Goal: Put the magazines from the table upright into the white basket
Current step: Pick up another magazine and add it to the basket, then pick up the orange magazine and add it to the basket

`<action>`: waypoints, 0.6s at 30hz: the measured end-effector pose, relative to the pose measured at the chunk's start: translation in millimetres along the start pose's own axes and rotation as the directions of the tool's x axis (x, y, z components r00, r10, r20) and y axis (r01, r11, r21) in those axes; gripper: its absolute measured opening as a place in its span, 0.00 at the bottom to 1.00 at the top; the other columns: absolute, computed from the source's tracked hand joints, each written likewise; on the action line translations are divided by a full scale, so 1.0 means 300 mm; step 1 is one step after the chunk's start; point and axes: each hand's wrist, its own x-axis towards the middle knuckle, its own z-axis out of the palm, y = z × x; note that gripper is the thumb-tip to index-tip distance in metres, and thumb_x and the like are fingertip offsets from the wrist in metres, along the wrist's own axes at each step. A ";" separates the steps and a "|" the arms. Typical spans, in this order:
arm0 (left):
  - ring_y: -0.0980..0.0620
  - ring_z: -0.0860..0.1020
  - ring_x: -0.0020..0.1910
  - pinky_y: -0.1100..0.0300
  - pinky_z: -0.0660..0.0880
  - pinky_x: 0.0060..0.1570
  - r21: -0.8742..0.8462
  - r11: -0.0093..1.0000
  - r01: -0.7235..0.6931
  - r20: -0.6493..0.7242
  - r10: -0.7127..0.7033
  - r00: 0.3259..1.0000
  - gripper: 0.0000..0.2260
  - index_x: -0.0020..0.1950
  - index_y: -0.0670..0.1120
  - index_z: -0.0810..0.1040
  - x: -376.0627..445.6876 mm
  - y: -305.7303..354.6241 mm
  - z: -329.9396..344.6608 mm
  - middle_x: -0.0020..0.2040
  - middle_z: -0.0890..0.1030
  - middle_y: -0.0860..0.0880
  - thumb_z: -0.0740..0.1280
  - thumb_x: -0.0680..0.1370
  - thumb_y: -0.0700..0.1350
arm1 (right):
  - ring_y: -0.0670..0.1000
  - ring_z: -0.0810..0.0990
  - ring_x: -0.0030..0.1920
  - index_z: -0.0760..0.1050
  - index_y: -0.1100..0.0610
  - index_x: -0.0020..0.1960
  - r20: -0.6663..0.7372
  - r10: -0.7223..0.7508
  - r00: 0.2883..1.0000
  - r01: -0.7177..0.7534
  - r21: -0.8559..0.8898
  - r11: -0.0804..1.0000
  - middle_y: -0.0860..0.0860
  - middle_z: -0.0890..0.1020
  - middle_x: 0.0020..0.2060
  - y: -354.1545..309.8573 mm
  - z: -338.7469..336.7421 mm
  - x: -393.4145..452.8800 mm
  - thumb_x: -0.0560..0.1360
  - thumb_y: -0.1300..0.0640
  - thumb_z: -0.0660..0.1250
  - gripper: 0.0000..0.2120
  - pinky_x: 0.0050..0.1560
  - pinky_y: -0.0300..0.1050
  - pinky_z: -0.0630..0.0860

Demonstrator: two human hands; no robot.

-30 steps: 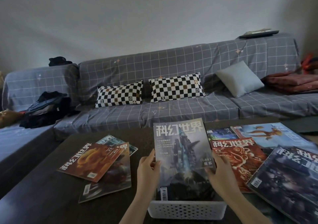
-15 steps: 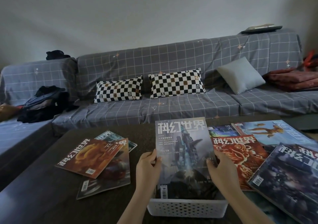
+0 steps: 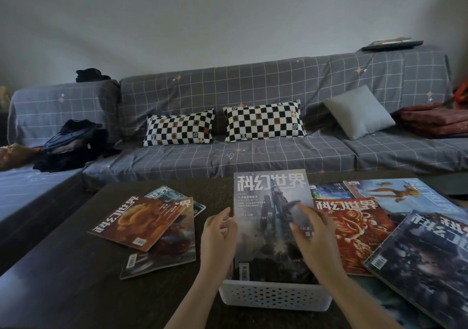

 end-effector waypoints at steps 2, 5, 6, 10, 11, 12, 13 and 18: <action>0.65 0.76 0.50 0.79 0.70 0.38 0.002 1.000 -0.010 0.018 0.010 1.000 0.16 0.67 0.52 0.74 0.002 0.009 -0.028 0.62 0.76 0.53 0.62 0.80 0.51 | 0.43 0.68 0.57 0.70 0.52 0.66 0.028 -0.059 0.998 0.059 -0.002 0.998 0.44 0.70 0.55 -0.036 0.018 0.008 0.74 0.55 0.68 0.21 0.58 0.38 0.68; 0.64 0.77 0.50 0.75 0.72 0.39 -0.002 0.999 -0.036 0.023 0.036 0.999 0.15 0.66 0.52 0.74 0.002 0.028 -0.075 0.58 0.77 0.56 0.62 0.80 0.52 | 0.47 0.74 0.55 0.71 0.50 0.65 0.113 -0.095 0.989 0.090 0.048 0.995 0.46 0.72 0.55 -0.093 0.060 0.023 0.74 0.55 0.67 0.19 0.56 0.45 0.75; 0.65 0.77 0.49 0.75 0.72 0.39 -0.008 0.999 -0.040 0.014 0.040 0.999 0.14 0.65 0.52 0.75 0.003 0.030 -0.092 0.55 0.77 0.57 0.62 0.80 0.52 | 0.48 0.75 0.54 0.71 0.51 0.64 0.143 -0.101 0.985 0.092 0.068 0.993 0.49 0.74 0.56 -0.109 0.081 0.027 0.74 0.55 0.67 0.19 0.56 0.45 0.76; 0.63 0.77 0.48 0.72 0.71 0.40 -0.016 1.000 -0.002 -0.020 0.002 1.000 0.13 0.63 0.53 0.75 0.027 -0.006 -0.169 0.52 0.78 0.57 0.60 0.80 0.52 | 0.45 0.76 0.51 0.73 0.55 0.63 0.205 -0.140 0.969 0.123 0.089 0.988 0.49 0.77 0.55 -0.171 0.192 0.046 0.75 0.57 0.67 0.17 0.47 0.28 0.72; 0.62 0.78 0.47 0.70 0.71 0.39 -0.025 0.999 0.027 -0.028 -0.027 0.999 0.13 0.62 0.52 0.75 0.036 -0.024 -0.188 0.51 0.79 0.56 0.60 0.81 0.52 | 0.44 0.76 0.50 0.74 0.54 0.63 0.225 -0.164 0.961 0.147 0.091 0.985 0.47 0.77 0.54 -0.190 0.225 0.052 0.75 0.57 0.67 0.17 0.46 0.27 0.71; 0.61 0.78 0.45 0.69 0.70 0.39 -0.034 0.998 0.060 -0.041 -0.062 0.997 0.12 0.61 0.51 0.76 0.047 -0.045 -0.206 0.50 0.79 0.56 0.60 0.81 0.52 | 0.42 0.76 0.50 0.74 0.53 0.63 0.249 -0.193 0.949 0.177 0.086 0.981 0.46 0.77 0.53 -0.208 0.258 0.058 0.75 0.57 0.67 0.17 0.45 0.26 0.71; 0.61 0.77 0.45 0.69 0.69 0.38 -0.039 0.995 0.097 -0.056 -0.099 0.994 0.12 0.60 0.51 0.76 0.058 -0.067 -0.224 0.48 0.79 0.57 0.60 0.81 0.53 | 0.40 0.76 0.49 0.74 0.51 0.63 0.270 -0.218 0.938 0.203 0.083 0.976 0.44 0.77 0.52 -0.226 0.292 0.064 0.75 0.57 0.67 0.17 0.45 0.26 0.71; 0.61 0.75 0.51 0.66 0.70 0.45 -0.011 0.972 0.237 -0.114 -0.236 0.965 0.13 0.61 0.52 0.75 0.123 -0.196 -0.304 0.56 0.78 0.54 0.59 0.80 0.54 | 0.37 0.75 0.45 0.75 0.52 0.61 0.376 -0.280 0.883 0.264 0.095 0.960 0.45 0.77 0.48 -0.292 0.480 0.130 0.74 0.55 0.68 0.15 0.45 0.23 0.70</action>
